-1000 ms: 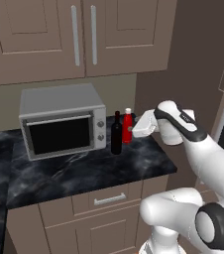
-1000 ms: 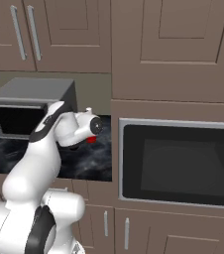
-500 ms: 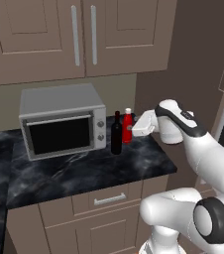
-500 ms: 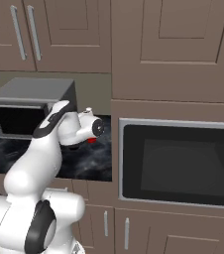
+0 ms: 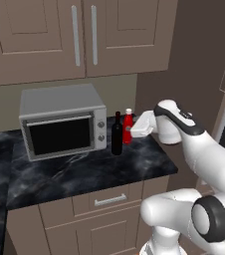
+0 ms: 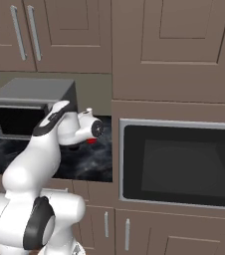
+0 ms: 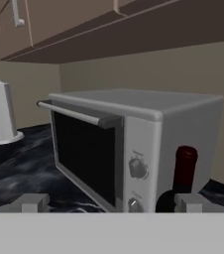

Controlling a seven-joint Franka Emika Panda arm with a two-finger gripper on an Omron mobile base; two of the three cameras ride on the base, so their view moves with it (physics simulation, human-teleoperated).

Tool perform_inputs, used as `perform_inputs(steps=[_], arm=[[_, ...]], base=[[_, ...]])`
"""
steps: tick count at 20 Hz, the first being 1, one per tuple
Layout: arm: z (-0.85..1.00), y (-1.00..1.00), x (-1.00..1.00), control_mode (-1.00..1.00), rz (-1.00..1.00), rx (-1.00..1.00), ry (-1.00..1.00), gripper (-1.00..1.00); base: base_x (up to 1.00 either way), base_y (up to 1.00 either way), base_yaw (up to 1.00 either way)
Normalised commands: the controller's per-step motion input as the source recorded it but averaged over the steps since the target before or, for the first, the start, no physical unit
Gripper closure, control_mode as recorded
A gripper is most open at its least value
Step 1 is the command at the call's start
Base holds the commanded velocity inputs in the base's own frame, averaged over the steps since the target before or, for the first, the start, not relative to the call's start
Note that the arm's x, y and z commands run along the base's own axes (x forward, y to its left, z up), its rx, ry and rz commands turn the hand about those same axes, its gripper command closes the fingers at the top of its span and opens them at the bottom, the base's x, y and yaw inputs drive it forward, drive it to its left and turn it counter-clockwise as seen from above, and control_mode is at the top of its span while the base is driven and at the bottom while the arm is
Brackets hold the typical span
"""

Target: Move the drinks to the dining counter.

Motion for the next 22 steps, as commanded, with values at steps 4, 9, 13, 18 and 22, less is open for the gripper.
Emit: perform_inputs(steps=[4,9,13,18,22], arm=[[-0.03,0.09,0.16,-1.00,0.00,0.00,0.00,-1.00],[-0.03,0.04,0.20,-1.00,0.00,0.00,0.00,-1.00],[-0.04,0.08,0.23,-1.00,0.00,0.00,0.00,-1.00],[-0.06,0.08,0.22,-1.00,0.01,0.00,0.00,-1.00],[-0.05,0.00,0.19,-1.00,0.02,0.01,0.00,-1.00]], base=[[0.00,0.00,0.00],[0.00,0.00,0.00],[0.00,0.00,0.00],[0.00,0.00,0.00],[0.00,0.00,0.00]])
